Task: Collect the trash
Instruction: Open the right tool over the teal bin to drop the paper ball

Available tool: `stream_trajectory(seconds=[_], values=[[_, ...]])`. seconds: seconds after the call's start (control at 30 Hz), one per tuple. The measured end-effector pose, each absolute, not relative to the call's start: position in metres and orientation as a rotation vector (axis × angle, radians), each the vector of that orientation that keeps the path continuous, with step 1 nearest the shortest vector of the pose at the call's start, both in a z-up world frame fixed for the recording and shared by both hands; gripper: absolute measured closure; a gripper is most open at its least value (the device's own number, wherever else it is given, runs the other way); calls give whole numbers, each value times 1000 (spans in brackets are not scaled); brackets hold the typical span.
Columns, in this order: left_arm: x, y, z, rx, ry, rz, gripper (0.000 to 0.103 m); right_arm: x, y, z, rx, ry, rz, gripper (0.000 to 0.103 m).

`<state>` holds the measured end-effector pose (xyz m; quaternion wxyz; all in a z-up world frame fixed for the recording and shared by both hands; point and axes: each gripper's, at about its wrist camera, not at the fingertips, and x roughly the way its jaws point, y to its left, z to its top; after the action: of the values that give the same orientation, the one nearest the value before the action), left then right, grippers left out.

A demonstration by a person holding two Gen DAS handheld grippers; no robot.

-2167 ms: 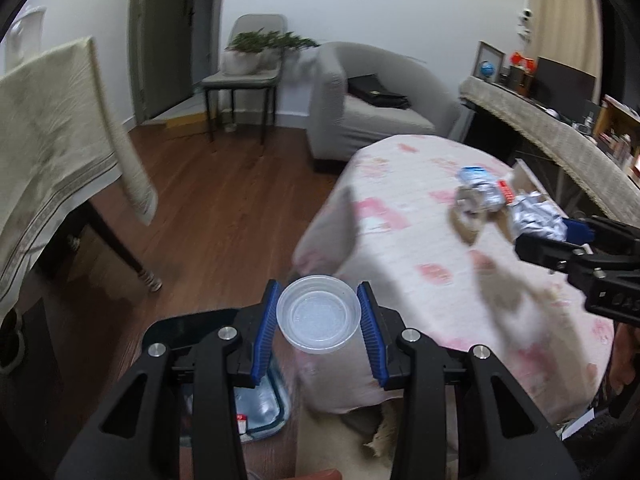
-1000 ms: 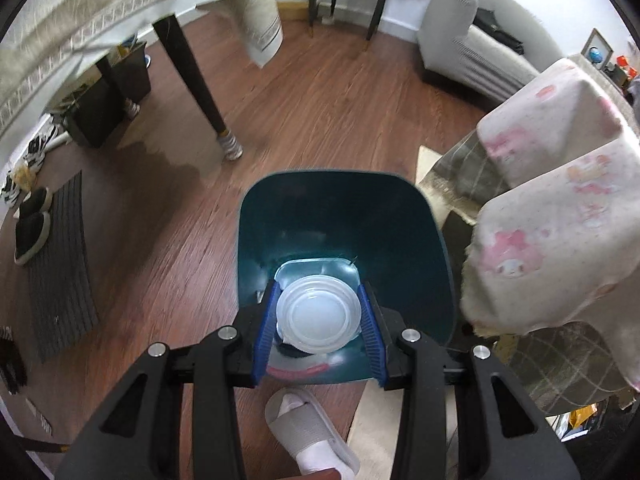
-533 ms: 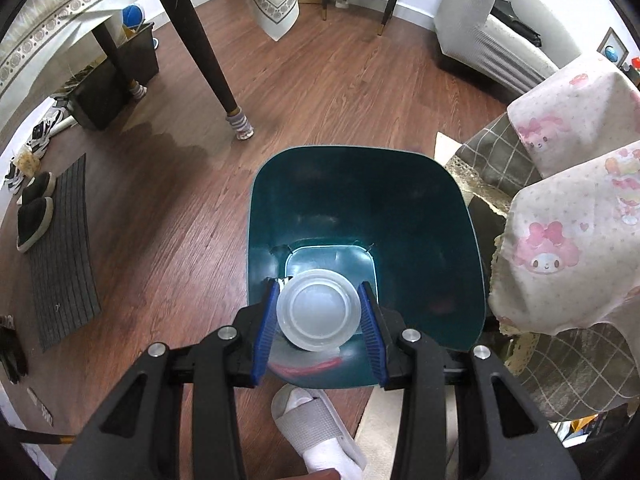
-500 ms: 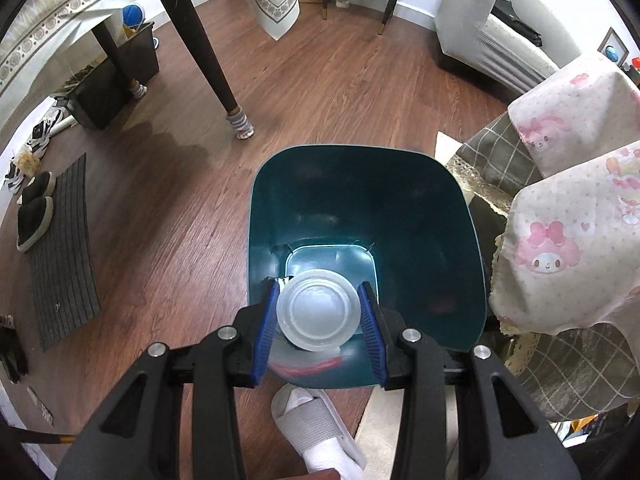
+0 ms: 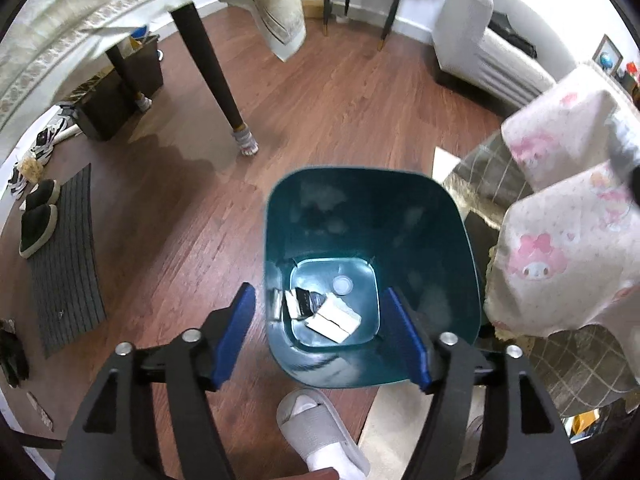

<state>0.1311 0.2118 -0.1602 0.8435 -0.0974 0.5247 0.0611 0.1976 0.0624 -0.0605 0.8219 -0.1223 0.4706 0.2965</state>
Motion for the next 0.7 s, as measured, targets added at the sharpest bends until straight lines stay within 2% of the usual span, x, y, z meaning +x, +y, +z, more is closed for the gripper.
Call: stream_trajectory(seconds=[0.13,0.27,0.7], values=[[124,225,-143,-239,1062,149,26,200,72,-73,-269,1025,629,50],[115,232,-120,-261,998,156,16,202,79,-91,-283,1065,623,50],[96,233,-68,-258,872,130,8,204,108,-143,-323,1180,625,50]])
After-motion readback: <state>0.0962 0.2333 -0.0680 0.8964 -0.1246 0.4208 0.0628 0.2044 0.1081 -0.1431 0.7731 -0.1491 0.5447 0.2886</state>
